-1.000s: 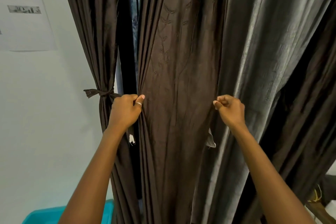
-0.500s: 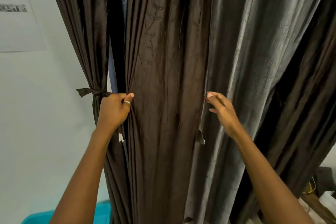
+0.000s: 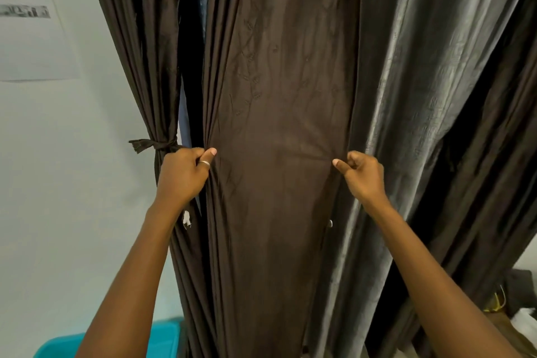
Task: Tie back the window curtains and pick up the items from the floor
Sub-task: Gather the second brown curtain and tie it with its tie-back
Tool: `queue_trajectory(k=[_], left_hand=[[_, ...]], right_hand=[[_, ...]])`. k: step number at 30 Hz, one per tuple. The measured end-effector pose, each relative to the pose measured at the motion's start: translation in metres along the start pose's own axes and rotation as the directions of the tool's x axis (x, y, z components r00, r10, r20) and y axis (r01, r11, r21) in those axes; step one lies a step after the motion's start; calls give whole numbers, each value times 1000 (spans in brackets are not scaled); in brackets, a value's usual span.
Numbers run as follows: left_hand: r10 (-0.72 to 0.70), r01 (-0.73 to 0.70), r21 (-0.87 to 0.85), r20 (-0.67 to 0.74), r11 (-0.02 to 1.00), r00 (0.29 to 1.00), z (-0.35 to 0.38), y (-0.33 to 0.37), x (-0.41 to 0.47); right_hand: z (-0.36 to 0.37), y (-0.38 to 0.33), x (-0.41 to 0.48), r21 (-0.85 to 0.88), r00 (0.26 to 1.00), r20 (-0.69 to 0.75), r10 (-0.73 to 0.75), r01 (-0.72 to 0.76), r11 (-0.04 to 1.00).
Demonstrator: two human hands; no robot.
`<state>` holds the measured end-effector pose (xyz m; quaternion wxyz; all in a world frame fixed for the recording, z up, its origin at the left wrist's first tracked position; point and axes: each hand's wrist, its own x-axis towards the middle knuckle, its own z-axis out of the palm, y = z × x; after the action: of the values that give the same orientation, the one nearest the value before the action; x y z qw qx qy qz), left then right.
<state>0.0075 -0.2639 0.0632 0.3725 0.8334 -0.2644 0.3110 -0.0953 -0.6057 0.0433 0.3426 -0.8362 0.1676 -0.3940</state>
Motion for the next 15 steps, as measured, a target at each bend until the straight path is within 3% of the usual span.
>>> queue_trajectory(k=[4, 8, 15], left_hand=[[-41, 40, -20, -11, 999, 999, 5, 11, -6], [-54, 54, -32, -15, 998, 998, 14, 24, -16], [-9, 14, -94, 57, 996, 998, 35, 52, -22]], right_hand=[[3, -2, -17, 6, 995, -91, 33, -33, 999], [15, -4, -46, 2, 980, -192, -54, 55, 998], [50, -37, -84, 36, 950, -76, -301, 305, 952]])
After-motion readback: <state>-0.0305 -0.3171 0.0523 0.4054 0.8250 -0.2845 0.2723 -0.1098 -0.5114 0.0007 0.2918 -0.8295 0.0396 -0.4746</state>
